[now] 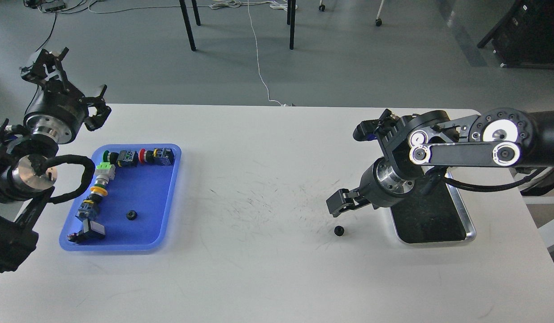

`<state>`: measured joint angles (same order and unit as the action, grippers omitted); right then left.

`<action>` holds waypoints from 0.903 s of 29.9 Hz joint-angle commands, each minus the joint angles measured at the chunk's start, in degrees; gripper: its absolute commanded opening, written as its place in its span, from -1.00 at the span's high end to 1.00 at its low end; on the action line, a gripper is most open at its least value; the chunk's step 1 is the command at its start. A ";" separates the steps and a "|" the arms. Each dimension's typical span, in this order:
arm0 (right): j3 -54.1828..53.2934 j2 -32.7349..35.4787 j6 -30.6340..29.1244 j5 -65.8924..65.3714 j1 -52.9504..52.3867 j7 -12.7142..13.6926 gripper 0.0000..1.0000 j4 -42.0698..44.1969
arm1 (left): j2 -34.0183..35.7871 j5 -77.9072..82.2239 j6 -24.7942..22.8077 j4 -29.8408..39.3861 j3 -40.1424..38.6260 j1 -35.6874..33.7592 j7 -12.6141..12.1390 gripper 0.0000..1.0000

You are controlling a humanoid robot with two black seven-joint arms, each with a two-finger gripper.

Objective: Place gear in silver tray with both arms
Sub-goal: 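Reach the right gripper to the black gear on the table and grasp it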

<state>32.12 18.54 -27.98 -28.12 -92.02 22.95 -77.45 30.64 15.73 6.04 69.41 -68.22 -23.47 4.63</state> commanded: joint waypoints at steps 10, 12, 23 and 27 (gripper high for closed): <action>1.63 -12.74 -0.02 0.70 3.16 -0.27 -0.97 9.08 | 2.23 0.00 -0.15 -0.33 -0.16 0.88 0.29 -0.95; 3.03 -13.53 -0.02 0.70 3.25 -0.27 -0.97 9.25 | 2.14 0.00 -0.15 -0.41 -0.16 0.88 0.29 -0.95; 6.55 -14.50 -0.02 0.35 5.01 -0.62 -0.89 10.83 | 2.14 0.00 -0.15 -0.41 -0.07 0.88 0.38 -0.95; 6.55 -15.02 -0.02 0.44 5.80 -0.71 -0.83 12.15 | 2.14 0.09 -0.06 -0.41 -0.16 0.97 0.38 -0.95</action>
<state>38.67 3.89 -28.00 -27.68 -86.66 22.29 -65.85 32.81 15.80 5.92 68.99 -68.29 -22.53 5.01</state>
